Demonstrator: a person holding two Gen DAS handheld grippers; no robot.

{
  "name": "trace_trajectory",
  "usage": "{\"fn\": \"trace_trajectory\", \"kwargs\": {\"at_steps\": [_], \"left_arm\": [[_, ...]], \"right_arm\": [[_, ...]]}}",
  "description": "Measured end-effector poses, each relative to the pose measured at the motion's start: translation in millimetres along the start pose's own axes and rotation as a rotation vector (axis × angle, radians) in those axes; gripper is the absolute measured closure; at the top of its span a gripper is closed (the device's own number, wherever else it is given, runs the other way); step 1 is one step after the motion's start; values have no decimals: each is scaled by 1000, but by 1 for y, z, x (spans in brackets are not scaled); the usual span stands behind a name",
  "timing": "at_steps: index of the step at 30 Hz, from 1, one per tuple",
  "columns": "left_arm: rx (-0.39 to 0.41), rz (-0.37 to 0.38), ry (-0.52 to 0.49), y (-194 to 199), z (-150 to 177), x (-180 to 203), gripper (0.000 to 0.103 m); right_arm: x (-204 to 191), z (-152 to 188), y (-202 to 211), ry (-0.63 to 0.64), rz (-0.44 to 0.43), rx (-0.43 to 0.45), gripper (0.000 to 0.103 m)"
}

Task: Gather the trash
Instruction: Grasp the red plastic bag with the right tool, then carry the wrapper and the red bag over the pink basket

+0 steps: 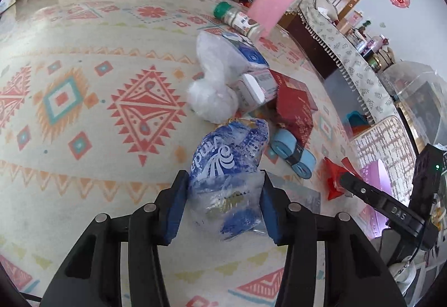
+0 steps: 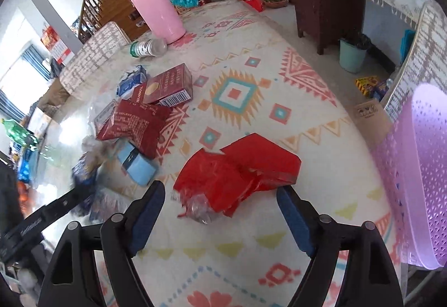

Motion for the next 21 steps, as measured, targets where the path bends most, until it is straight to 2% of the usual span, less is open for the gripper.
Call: {"fn": "trace_trajectory", "kwargs": {"at_steps": [3, 8, 9, 10, 12, 13, 15, 21], "left_arm": [[7, 4, 2, 2, -1, -1, 56], [37, -47, -38, 9, -3, 0, 56], [41, -51, -45, 10, -4, 1, 56], [45, -53, -52, 12, -4, 3, 56], [50, -55, -64, 13, -3, 6, 56], [52, -57, -68, 14, -3, 8, 56], [58, -69, -80, 14, -3, 9, 57], [64, -83, -95, 14, -3, 10, 59]], "right_arm": [[-7, -5, -7, 25, 62, 11, 16], [-12, -5, -11, 82, 157, 29, 18], [-11, -5, -11, 91, 169, 36, 25], [-11, -6, -9, 101, 183, 46, 38], [-10, -6, -8, 104, 186, 49, 52], [-8, -5, -6, 102, 179, 50, 76], [-7, -3, -4, 96, 160, 43, 82], [-5, 4, 9, 100, 144, 73, 84]]}}
Point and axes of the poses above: each gripper's, at about its wrist camera, not at the fingertips, and y roughly against the way its jaws point, x to its right, z to its underside, the point moved 10 cm from there along -y, roughly the way its jaws point, and after that the axes turned 6 degrees about z, right-handed, at the moved point
